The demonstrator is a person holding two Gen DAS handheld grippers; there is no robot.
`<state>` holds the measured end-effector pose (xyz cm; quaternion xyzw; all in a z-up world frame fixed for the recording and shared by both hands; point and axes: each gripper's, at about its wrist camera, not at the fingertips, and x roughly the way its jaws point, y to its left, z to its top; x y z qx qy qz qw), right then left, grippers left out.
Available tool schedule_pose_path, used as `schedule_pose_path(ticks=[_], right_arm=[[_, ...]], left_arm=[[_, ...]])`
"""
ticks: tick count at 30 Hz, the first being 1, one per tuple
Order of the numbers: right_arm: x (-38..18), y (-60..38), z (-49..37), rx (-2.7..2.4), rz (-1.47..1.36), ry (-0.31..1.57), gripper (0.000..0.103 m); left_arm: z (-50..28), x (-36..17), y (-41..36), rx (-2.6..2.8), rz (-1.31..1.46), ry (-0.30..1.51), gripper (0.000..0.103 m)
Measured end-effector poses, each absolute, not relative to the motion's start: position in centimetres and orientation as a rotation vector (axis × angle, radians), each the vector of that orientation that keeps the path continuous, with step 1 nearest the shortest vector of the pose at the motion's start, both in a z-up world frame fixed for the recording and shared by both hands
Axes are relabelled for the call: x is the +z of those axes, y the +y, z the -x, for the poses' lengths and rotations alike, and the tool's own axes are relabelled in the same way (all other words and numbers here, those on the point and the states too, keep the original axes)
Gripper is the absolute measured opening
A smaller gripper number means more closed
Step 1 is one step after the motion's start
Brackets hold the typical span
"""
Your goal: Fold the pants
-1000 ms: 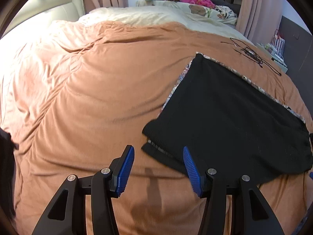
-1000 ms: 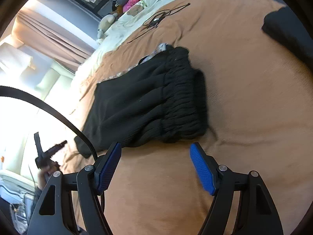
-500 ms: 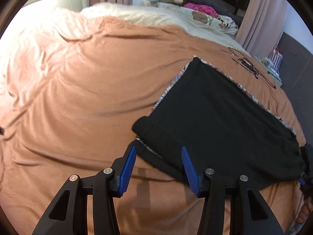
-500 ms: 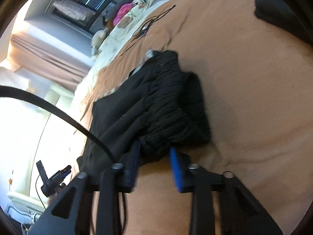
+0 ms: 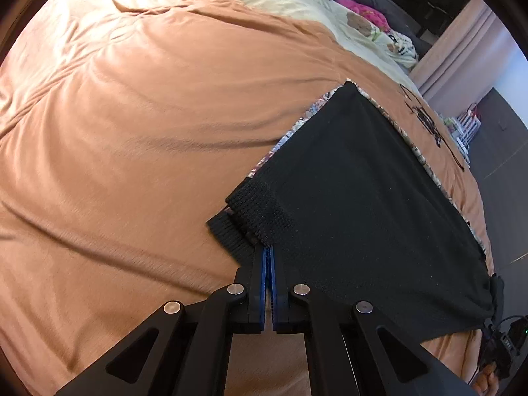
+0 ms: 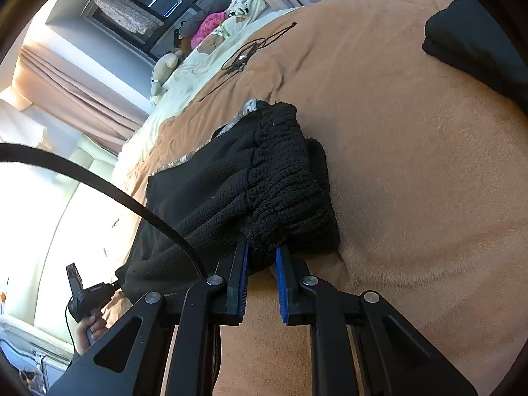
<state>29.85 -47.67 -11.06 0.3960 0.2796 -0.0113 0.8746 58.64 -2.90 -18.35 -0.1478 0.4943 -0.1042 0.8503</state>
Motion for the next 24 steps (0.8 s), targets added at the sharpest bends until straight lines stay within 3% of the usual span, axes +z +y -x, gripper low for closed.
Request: schedule_pose_path(ticks=[2,3,5,6,7,8,10,12,20,24], right_arm=[[-11.0,-47.7,-29.6,-0.015,-0.833,0.588,0.012],[-11.0,-47.7,-29.8,-0.009,-0.835,0.595,0.014],[-11.1,-48.4,-29.4,0.004,-0.859,0.594,0.016],[-11.2,-48.7,-29.2,0.012,-0.867,0.592,0.018],[-11.2,-48.8,-29.2,0.019,-0.865,0.593,0.02],[-11.3,-49.0,-29.0,0.022,-0.861,0.593,0.023],[-11.4,-49.0,-29.0,0.037,-0.862,0.592,0.038],[-11.6,-49.1,-28.9,0.047,-0.863,0.588,0.044],[-12.9,-49.7,-29.1,0.069,-0.917,0.563,0.044],[-14.0,-50.4,-28.9,0.107,-0.995,0.517,0.044]], left_arm=[[-58.4,-18.3,-2.8,-0.233,0.298,1.064,0.003],[-58.5,-18.3,-2.9,-0.225,0.288,1.08,0.011],[-58.4,-18.1,-2.9,-0.233,0.294,1.09,0.034],[-58.4,-17.9,-2.8,-0.242,0.305,1.083,0.051],[-58.4,-17.9,-2.9,-0.243,0.31,1.077,0.057],[-58.5,-17.9,-3.0,-0.246,0.311,1.073,0.057],[-59.0,-18.5,-3.0,-0.255,0.333,1.098,0.057],[-59.5,-19.2,-2.9,-0.261,0.376,1.109,0.057],[-60.8,-20.5,-0.8,-0.324,0.637,1.054,0.057],[-59.9,-20.9,0.5,-0.354,0.757,1.052,0.04]])
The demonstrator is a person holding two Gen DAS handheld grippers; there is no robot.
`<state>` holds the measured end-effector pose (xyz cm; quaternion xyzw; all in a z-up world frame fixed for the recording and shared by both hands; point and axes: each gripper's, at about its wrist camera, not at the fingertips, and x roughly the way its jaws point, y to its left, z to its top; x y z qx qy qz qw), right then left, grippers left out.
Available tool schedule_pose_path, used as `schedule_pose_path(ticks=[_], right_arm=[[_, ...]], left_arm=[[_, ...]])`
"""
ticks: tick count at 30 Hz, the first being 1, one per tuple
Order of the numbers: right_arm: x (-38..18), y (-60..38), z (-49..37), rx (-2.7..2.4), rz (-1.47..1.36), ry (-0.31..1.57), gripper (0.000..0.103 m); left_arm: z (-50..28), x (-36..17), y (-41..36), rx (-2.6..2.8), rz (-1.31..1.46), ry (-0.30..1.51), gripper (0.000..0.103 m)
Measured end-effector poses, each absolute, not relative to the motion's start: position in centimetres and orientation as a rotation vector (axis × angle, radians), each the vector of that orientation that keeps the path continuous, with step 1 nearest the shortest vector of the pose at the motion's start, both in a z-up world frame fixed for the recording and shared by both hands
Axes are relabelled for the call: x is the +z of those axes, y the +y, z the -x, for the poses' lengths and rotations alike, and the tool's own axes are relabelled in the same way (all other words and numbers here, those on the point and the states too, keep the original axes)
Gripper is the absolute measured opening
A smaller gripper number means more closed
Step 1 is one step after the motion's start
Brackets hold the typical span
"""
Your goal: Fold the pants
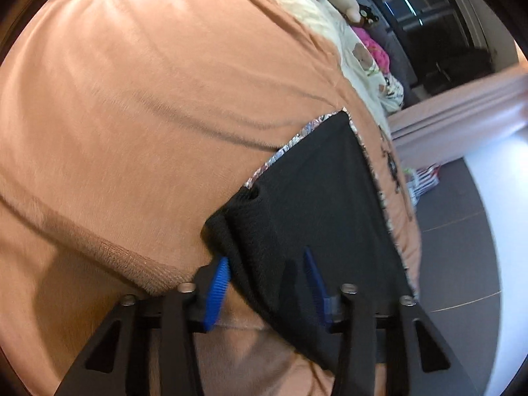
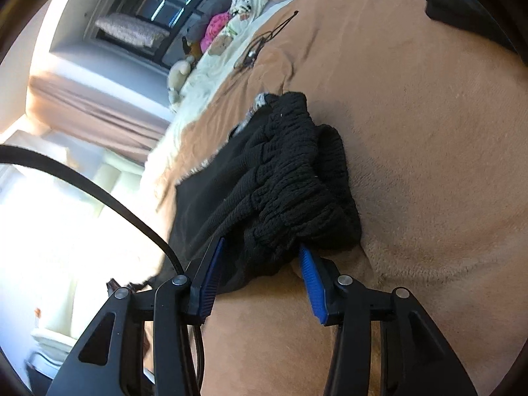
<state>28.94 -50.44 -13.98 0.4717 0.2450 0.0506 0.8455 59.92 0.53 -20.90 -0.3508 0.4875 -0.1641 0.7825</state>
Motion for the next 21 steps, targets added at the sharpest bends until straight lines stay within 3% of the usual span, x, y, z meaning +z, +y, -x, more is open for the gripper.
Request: schedule_pose_path(ticks=[2,6,9,10,11,13,16,21], right_arm=[[-14.3,-50.5,-28.7,0.113,-1.008,0.5,0.044],[-15.3,-50.0,-29.7,0.109,-1.024,0.526,0.044],[-16.0,-49.9,-31.0,0.11,-1.041,0.545,0.044],[-16.1,-50.0,-31.5,0.112,-1.049,0.542,0.044],[-16.2,-50.1,-31.8,0.114,-1.055,0.541,0.043],[-16.1,-50.3,-32.1,0.106,-1.06,0.542,0.021],[-15.3,-50.4,-32.0,0.088,-1.046,0.54,0.015],[-12.8,-49.4,-31.2,0.084,-0.998,0.539,0.013]], left_arm=[[-59.6,-21.2,0.5,-0.34,0.757,1.068,0.031],[-60.2,-21.3,-0.1,-0.335,0.737,1.059,0.031],[-60.6,-21.2,-0.5,-0.265,0.686,1.054,0.009],[-60.6,-21.0,-0.7,-0.26,0.663,1.044,0.006],[-60.5,-20.5,-1.1,-0.247,0.628,1.027,0.006],[-60.2,-19.9,-1.2,-0.234,0.61,1.011,0.005],[-60.0,-18.2,-0.8,-0.241,0.625,0.966,0.005],[-58.8,-15.4,-0.2,-0.242,0.626,0.926,0.005]])
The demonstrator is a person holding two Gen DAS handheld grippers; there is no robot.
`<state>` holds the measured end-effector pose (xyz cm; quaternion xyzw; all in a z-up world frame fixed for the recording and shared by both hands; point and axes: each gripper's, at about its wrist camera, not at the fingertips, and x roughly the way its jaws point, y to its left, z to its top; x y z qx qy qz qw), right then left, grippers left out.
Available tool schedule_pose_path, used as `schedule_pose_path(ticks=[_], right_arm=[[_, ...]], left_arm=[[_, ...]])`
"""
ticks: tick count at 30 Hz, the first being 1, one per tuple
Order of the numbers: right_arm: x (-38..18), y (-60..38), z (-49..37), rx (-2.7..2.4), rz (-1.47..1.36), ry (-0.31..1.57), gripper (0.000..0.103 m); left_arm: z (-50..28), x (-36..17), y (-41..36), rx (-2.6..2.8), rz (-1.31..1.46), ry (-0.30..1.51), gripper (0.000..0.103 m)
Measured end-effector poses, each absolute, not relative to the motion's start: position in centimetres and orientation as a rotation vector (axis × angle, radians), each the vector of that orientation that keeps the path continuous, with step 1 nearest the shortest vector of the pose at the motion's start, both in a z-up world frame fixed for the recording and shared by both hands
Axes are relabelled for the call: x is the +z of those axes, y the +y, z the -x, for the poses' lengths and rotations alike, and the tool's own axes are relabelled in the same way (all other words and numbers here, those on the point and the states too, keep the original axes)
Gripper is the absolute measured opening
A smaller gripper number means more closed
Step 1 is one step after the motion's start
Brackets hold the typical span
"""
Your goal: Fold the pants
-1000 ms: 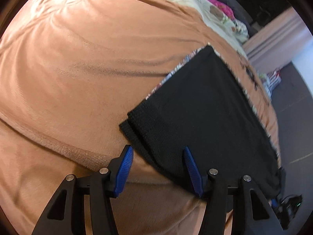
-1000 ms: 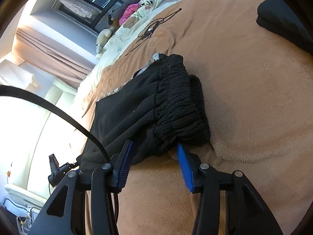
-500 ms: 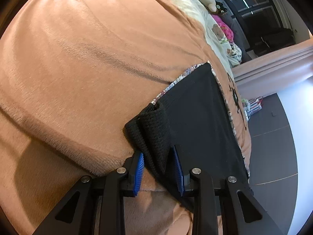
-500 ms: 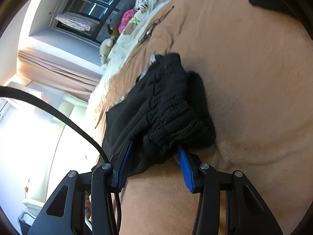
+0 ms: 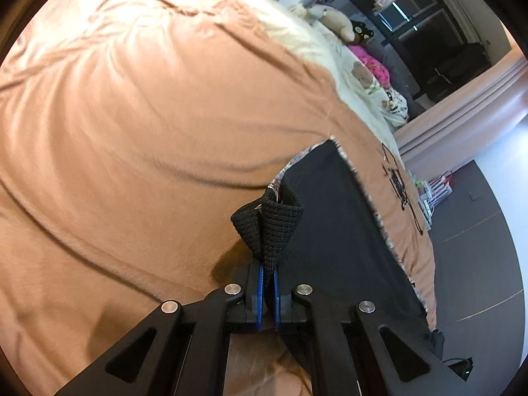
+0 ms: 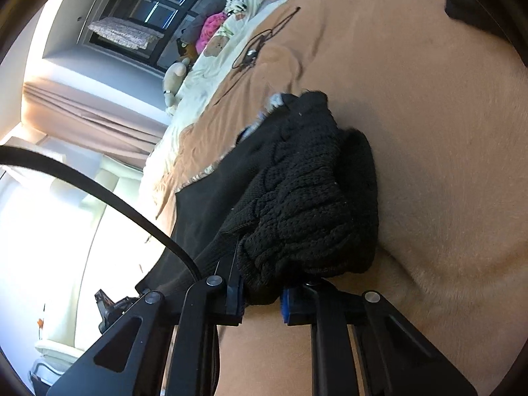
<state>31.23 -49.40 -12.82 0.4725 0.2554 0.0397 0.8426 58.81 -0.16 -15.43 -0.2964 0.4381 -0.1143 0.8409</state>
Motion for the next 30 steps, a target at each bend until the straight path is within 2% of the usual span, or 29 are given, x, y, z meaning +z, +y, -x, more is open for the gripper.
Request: schedule_pose_path(ticks=[10,18,30], right_arm=[[-10.8,-47.4,-29.7,0.134,-0.947,0.613,0.013],[-9.7,-45.2,-29.4,0.204,-0.893,0.701,0.013],[-8.0,-43.9,-29.9,0.302,-0.837,0.725,0.013]], left_arm=[[-52.4,-12.3,3.7,-0.2,0.644,0.888,0.004],[-44.7,-11.4,7.5,-0.136,0.667,0.847,0.004],[-35.8,-10.5,11.3,-0.058,0.695,0.783,0.004]])
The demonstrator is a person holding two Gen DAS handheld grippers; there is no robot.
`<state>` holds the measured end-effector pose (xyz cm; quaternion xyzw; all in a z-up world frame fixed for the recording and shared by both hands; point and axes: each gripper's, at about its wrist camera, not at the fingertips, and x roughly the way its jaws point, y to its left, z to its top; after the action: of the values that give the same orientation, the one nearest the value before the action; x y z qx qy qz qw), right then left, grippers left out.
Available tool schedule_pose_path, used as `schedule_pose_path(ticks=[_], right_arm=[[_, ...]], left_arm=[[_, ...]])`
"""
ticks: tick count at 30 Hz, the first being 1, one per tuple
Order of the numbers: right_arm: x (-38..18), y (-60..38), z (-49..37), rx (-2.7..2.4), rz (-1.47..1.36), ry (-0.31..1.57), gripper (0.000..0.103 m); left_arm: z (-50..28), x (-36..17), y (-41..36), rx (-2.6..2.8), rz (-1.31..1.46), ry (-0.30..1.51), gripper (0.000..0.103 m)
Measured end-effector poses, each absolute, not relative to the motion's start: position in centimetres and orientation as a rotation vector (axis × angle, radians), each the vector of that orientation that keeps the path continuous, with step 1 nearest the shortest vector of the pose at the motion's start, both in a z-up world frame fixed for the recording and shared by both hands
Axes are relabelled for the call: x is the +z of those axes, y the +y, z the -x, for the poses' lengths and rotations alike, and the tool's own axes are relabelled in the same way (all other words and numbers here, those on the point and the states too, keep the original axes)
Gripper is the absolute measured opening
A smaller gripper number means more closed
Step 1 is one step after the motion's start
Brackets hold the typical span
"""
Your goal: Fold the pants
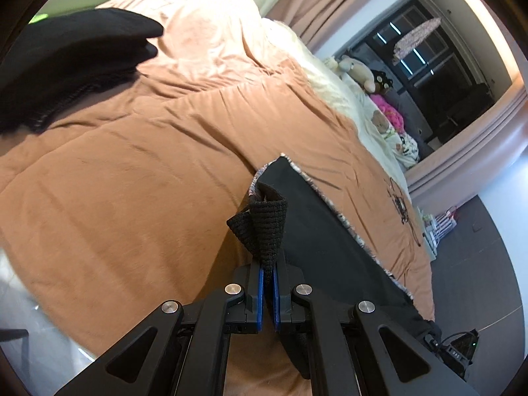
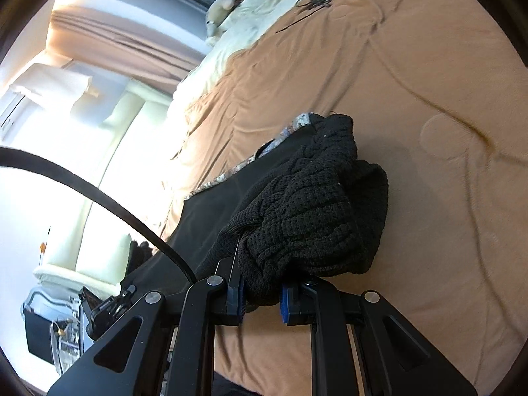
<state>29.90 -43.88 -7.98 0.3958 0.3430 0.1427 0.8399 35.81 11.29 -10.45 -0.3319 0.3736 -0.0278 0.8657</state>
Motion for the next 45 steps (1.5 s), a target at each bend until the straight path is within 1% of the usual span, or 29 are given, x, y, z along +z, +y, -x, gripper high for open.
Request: schedule_pose_path(ticks=[4,16,21,26,28,29,30,31,32,33,34,36,37,42,44,45], right_arm=[[-7.8,-43.5,-30.4,0.313,-0.812,0.734,0.013],[-7.2,-44.1,-31.2,0.277,-0.78,0.753,0.012],[-7.7,-44.5,-31.0,0.253,-0.791,0.75,0.012],[-9.4,-44.3,-31.1,0.216,-0.807,0.812,0.012],[-10.0,-44.1,-31.2,0.193,-0.8,0.859,0.014],[-9.8,-43.9,-31.1,0.188,-0.783,0.87,0.017],[-9.7,-43.6,-30.7,0.183,-0.769,0.869,0.02],[-9.2,-43.4,-30.5,0.179,-0.76,0.863,0.023],[-8.8,-43.2,-30.0,0.167,-0.741,0.856,0.025],[-8.4,-43.1,-29.6,0.156,-0.726,0.851,0.03],[-8.0,-43.0,-29.1,0.144,-0.715,0.842,0.037],[-7.2,-42.8,-28.0,0.126,-0.711,0.814,0.046],[-6.7,-42.6,-27.3,0.12,-0.706,0.798,0.047],[-4.3,-39.6,-24.2,0.122,-0.646,0.733,0.047],[-3.7,-38.4,-23.2,0.125,-0.609,0.714,0.047],[-3.4,-37.7,-22.9,0.124,-0.591,0.71,0.047]], left_arm=[[-34.1,-10.3,12.1,-0.05,0.718,0.77,0.004],[-30.1,-13.4,13.6,-0.037,0.828,0.791,0.004],[-29.4,-15.8,13.0,-0.044,0.873,0.805,0.004],[-29.5,-18.8,13.6,-0.062,0.947,0.838,0.005],[-29.4,-19.4,13.7,-0.075,0.967,0.844,0.006],[-29.5,-19.7,13.7,-0.084,0.971,0.847,0.007],[-29.6,-19.9,13.7,-0.094,0.976,0.85,0.014],[-29.6,-20.1,13.6,-0.103,0.981,0.851,0.026],[-29.7,-20.4,13.4,-0.115,0.988,0.853,0.033],[-29.6,-20.6,13.3,-0.124,0.995,0.849,0.04],[-29.5,-20.7,13.2,-0.133,1.005,0.84,0.04],[-29.5,-21.0,13.3,-0.141,1.02,0.833,0.04],[-29.5,-21.1,13.3,-0.144,1.03,0.829,0.04],[-29.7,-21.3,14.0,-0.15,1.036,0.799,0.04],[-29.7,-21.3,14.2,-0.145,1.036,0.797,0.035],[-29.7,-21.4,14.3,-0.139,1.034,0.799,0.026]])
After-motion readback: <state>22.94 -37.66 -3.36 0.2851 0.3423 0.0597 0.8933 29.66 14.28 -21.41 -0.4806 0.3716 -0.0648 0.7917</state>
